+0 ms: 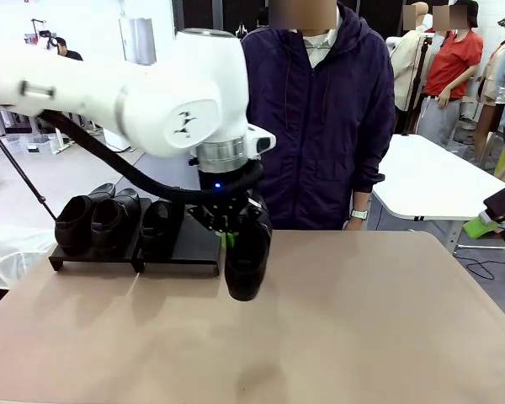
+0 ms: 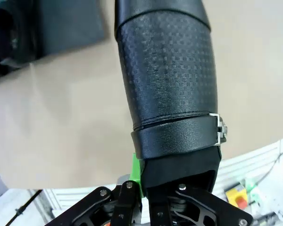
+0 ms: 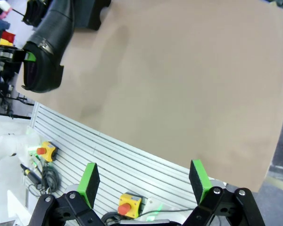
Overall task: Organize the shoes by placing them on the stand.
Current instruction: Place the Shoe from the middle of the table onto the Shoes Stand.
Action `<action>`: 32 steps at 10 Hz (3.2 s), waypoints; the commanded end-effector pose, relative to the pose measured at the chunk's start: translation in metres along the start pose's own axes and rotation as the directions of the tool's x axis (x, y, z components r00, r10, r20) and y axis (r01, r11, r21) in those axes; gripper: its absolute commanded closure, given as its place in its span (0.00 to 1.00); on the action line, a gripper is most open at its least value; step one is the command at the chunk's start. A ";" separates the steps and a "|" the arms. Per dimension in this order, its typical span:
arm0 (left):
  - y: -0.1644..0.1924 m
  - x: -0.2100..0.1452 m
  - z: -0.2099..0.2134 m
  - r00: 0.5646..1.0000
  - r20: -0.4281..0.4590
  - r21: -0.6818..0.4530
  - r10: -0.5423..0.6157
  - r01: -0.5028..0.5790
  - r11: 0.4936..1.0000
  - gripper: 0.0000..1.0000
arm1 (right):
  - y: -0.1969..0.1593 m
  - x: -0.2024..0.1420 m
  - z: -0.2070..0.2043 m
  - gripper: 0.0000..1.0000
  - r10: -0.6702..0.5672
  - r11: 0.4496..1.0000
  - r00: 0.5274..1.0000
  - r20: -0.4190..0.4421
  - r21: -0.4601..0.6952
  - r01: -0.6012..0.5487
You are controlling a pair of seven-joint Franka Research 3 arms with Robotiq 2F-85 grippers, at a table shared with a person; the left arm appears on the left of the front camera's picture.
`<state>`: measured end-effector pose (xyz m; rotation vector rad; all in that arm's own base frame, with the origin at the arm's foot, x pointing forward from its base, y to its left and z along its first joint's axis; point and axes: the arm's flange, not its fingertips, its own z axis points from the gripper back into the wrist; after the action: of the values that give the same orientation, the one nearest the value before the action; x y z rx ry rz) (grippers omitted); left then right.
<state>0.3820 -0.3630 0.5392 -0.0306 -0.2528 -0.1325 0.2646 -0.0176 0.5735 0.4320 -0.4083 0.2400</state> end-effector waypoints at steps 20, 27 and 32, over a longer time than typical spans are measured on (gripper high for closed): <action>0.131 0.160 -0.088 0.969 0.248 0.120 0.007 -0.038 0.992 1.00 | 0.003 0.003 0.003 0.00 -0.008 1.000 1.000 0.001 0.013 0.008; 0.133 0.170 -0.112 0.969 0.227 0.121 0.095 -0.124 0.985 1.00 | 0.003 0.003 0.003 0.00 -0.008 1.000 1.000 0.001 0.013 0.008; 0.134 0.165 -0.119 0.977 0.197 0.097 0.083 -0.103 0.990 1.00 | 0.003 0.003 0.003 0.00 -0.008 1.000 1.000 0.001 0.013 0.008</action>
<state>0.5865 -0.2589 0.4618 0.0544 -0.4444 -0.0280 0.2646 -0.0176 0.5739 0.4318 -0.4090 0.2401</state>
